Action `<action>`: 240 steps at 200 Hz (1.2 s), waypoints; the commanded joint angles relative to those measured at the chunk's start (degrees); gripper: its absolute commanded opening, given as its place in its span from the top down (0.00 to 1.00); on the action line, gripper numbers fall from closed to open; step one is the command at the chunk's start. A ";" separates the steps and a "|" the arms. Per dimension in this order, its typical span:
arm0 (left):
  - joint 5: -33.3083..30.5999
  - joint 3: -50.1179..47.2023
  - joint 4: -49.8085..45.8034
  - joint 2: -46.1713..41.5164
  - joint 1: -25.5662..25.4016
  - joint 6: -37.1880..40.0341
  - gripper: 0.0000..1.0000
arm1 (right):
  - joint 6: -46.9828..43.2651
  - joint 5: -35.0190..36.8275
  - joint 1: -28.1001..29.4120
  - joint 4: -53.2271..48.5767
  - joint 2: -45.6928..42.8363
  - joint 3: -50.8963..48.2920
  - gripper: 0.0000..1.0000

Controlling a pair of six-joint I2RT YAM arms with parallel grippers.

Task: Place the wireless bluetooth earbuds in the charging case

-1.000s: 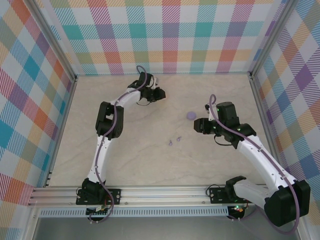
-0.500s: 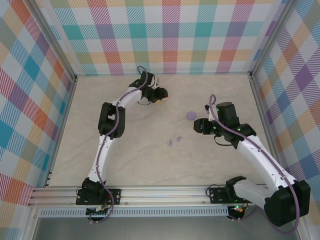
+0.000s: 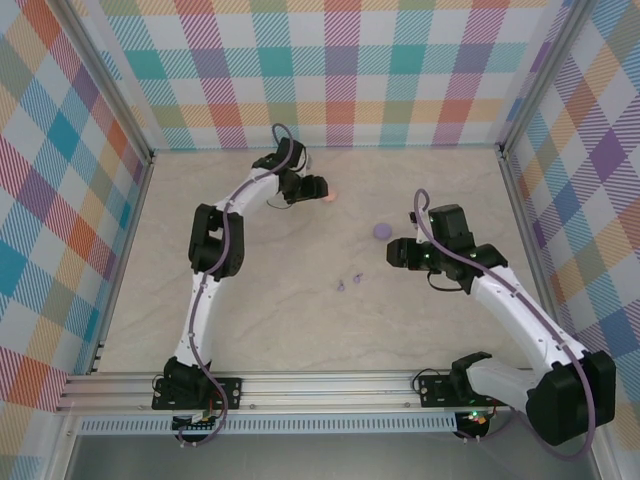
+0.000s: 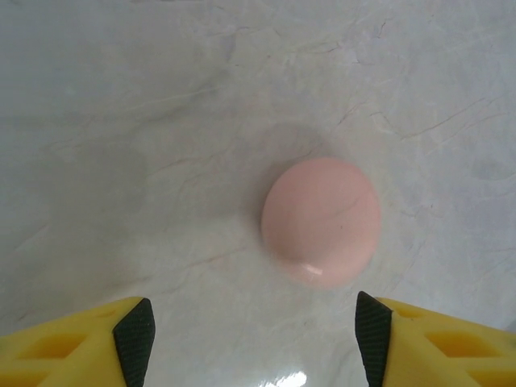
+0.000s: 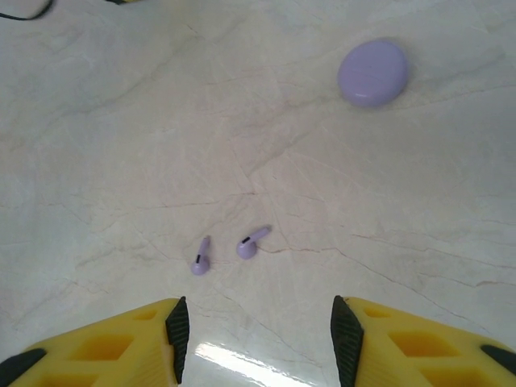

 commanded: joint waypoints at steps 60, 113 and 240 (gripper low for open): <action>-10.64 -39.12 11.76 -38.68 0.37 0.93 0.35 | -6.65 6.02 -0.21 -3.41 16.11 10.02 0.36; -12.34 -61.72 13.30 -61.34 -0.96 -6.08 0.33 | -10.04 6.00 -1.52 -3.94 28.01 17.92 0.29; -8.61 -67.84 -0.65 -79.49 -7.57 -8.80 0.30 | -13.09 9.57 -1.88 -13.44 51.85 38.96 0.14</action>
